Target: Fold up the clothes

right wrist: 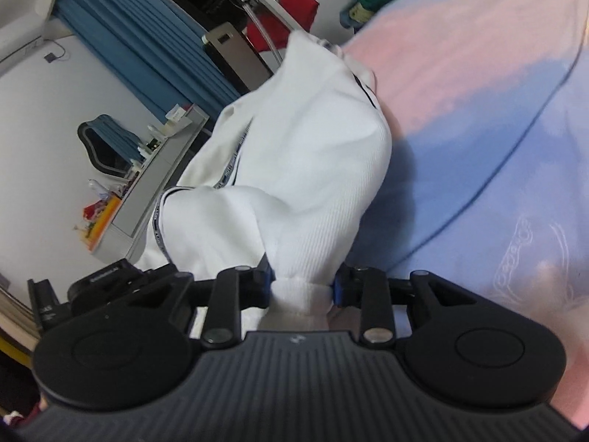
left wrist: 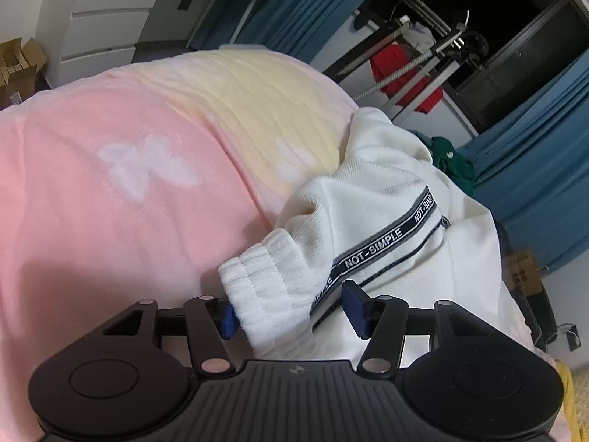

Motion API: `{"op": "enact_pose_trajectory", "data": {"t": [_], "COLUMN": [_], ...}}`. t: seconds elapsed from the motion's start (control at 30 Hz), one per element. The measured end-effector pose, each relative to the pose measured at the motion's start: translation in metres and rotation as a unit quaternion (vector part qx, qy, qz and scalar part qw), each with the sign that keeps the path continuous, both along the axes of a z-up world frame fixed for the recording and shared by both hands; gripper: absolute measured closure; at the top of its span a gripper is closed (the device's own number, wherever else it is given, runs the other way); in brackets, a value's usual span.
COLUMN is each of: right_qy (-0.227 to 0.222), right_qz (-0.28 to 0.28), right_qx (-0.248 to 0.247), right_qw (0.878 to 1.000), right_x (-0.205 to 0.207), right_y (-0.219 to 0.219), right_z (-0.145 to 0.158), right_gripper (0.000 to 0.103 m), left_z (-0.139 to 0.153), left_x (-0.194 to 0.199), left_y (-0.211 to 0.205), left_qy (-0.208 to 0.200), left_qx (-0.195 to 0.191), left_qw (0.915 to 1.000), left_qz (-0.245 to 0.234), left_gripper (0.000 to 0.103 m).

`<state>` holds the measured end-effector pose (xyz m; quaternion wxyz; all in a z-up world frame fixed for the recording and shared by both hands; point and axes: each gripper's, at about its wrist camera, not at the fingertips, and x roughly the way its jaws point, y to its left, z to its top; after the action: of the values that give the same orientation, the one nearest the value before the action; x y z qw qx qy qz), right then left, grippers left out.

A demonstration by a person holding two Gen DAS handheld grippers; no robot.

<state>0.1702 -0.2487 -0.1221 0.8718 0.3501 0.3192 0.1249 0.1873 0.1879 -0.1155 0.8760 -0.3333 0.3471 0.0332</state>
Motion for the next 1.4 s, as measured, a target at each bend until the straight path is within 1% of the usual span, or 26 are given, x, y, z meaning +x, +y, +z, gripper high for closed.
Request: {"op": "enact_pose_trajectory", "data": {"t": [0.03, 0.07, 0.13, 0.2, 0.27, 0.37, 0.43, 0.47, 0.57, 0.6, 0.67, 0.7, 0.77, 0.83, 0.87, 0.97, 1.0, 1.13, 1.17, 1.2, 1.23, 1.27, 1.3, 1.33, 1.37, 1.4], "right_qy": [0.002, 0.004, 0.004, 0.007, 0.013, 0.017, 0.008, -0.003, -0.021, -0.021, -0.015, -0.012, -0.004, 0.007, 0.013, 0.038, 0.042, 0.045, 0.044, 0.042, 0.038, 0.034, 0.027, 0.02, 0.013, 0.006], "right_qz": [-0.001, 0.0, 0.007, 0.009, 0.012, 0.022, 0.035, 0.049, 0.092, 0.104, 0.131, 0.145, 0.176, 0.196, 0.201, 0.21, 0.211, 0.218, 0.221, 0.224, 0.227, 0.231, 0.232, 0.232, 0.232, 0.232], "right_qx": [0.007, 0.013, 0.021, 0.035, 0.049, 0.071, 0.092, 0.099, 0.127, 0.141, 0.149, 0.15, 0.165, 0.169, 0.156, 0.107, 0.1, 0.094, 0.088, 0.076, 0.061, 0.049, 0.039, 0.029, 0.02, 0.011], "right_qw": [1.0, 1.0, 1.0, 0.999, 0.999, 0.997, 0.995, 0.994, 0.987, 0.984, 0.98, 0.978, 0.97, 0.966, 0.967, 0.971, 0.972, 0.97, 0.97, 0.971, 0.971, 0.971, 0.972, 0.972, 0.972, 0.973], "right_x": [0.002, 0.003, -0.001, -0.007, -0.013, -0.021, -0.026, -0.027, -0.022, -0.019, -0.008, -0.003, 0.009, 0.02, 0.023, 0.031, 0.031, 0.028, 0.026, 0.024, 0.022, 0.019, 0.016, 0.014, 0.012, 0.01], "right_y": [0.001, 0.002, 0.002, 0.005, 0.009, 0.02, 0.037, 0.049, 0.097, 0.115, 0.154, 0.174, 0.209, 0.238, 0.251, 0.269, 0.269, 0.261, 0.259, 0.257, 0.255, 0.255, 0.253, 0.25, 0.247, 0.245], "right_z": [-0.002, -0.005, -0.007, -0.008, -0.009, -0.008, -0.005, -0.002, 0.005, 0.004, 0.003, 0.002, -0.003, -0.01, -0.015, -0.029, -0.032, -0.027, -0.023, -0.019, -0.014, -0.013, -0.012, -0.008, -0.005, -0.001], "right_gripper": [0.07, 0.07, 0.07, 0.071, 0.072, 0.073, 0.073, 0.073, 0.073, 0.073, 0.073, 0.073, 0.075, 0.075, 0.075, 0.075, 0.075, 0.074, 0.074, 0.072, 0.067, 0.06, 0.041, 0.023, 0.017, 0.015], "left_z": [-0.001, 0.0, 0.003, 0.013, 0.03, 0.065, 0.09, 0.1, 0.125, 0.132, 0.145, 0.151, 0.154, 0.14, 0.133, 0.102, 0.095, 0.093, 0.095, 0.097, 0.1, 0.103, 0.106, 0.109, 0.112, 0.115], "left_x": [0.002, 0.003, 0.005, 0.004, 0.003, 0.002, 0.0, 0.001, 0.01, 0.014, 0.021, 0.025, 0.035, 0.048, 0.054, 0.057, 0.053, 0.035, 0.031, 0.026, 0.018, 0.01, 0.002, -0.006, -0.014, -0.022], "left_y": [0.0, 0.001, 0.005, 0.009, 0.014, 0.028, 0.047, 0.059, 0.1, 0.114, 0.14, 0.15, 0.168, 0.185, 0.193, 0.211, 0.213, 0.22, 0.219, 0.217, 0.21, 0.204, 0.198, 0.192, 0.186, 0.18], "left_qy": [-0.003, -0.006, -0.009, -0.02, -0.036, -0.062, -0.083, -0.086, -0.07, -0.064, -0.058, -0.059, -0.063, -0.043, -0.034, -0.011, -0.015, -0.041, -0.041, -0.04, -0.037, -0.034, -0.032, -0.029, -0.026, -0.023], "left_qx": [0.0, -0.001, -0.003, 0.003, 0.01, 0.021, 0.034, 0.037, 0.048, 0.054, 0.069, 0.083, 0.128, 0.147, 0.154, 0.131, 0.124, 0.106, 0.112, 0.12, 0.133, 0.146, 0.159, 0.172, 0.185, 0.198], "left_qw": [1.0, 1.0, 0.9999, 0.9998, 0.9993, 0.9978, 0.9959, 0.9956, 0.9962, 0.9961, 0.9949, 0.9935, 0.9884, 0.9869, 0.9864, 0.9901, 0.991, 0.9928, 0.9924, 0.9918, 0.9903, 0.9886, 0.9867, 0.9847, 0.9824, 0.98], "left_qz": [0.002, 0.004, 0.006, 0.005, 0.001, -0.012, -0.008, -0.002, 0.02, 0.03, 0.046, 0.05, 0.054, 0.05, 0.048, 0.048, 0.048, 0.035, 0.028, 0.022, 0.019, 0.017, 0.014, 0.012, 0.01, 0.007], "left_gripper": [0.053, 0.065, 0.067, 0.07, 0.071, 0.073, 0.075, 0.076, 0.078, 0.078, 0.079, 0.079, 0.078, 0.078, 0.078, 0.077, 0.076, 0.071, 0.069, 0.063, 0.058, 0.043, 0.031, 0.027, 0.025, 0.021]}}
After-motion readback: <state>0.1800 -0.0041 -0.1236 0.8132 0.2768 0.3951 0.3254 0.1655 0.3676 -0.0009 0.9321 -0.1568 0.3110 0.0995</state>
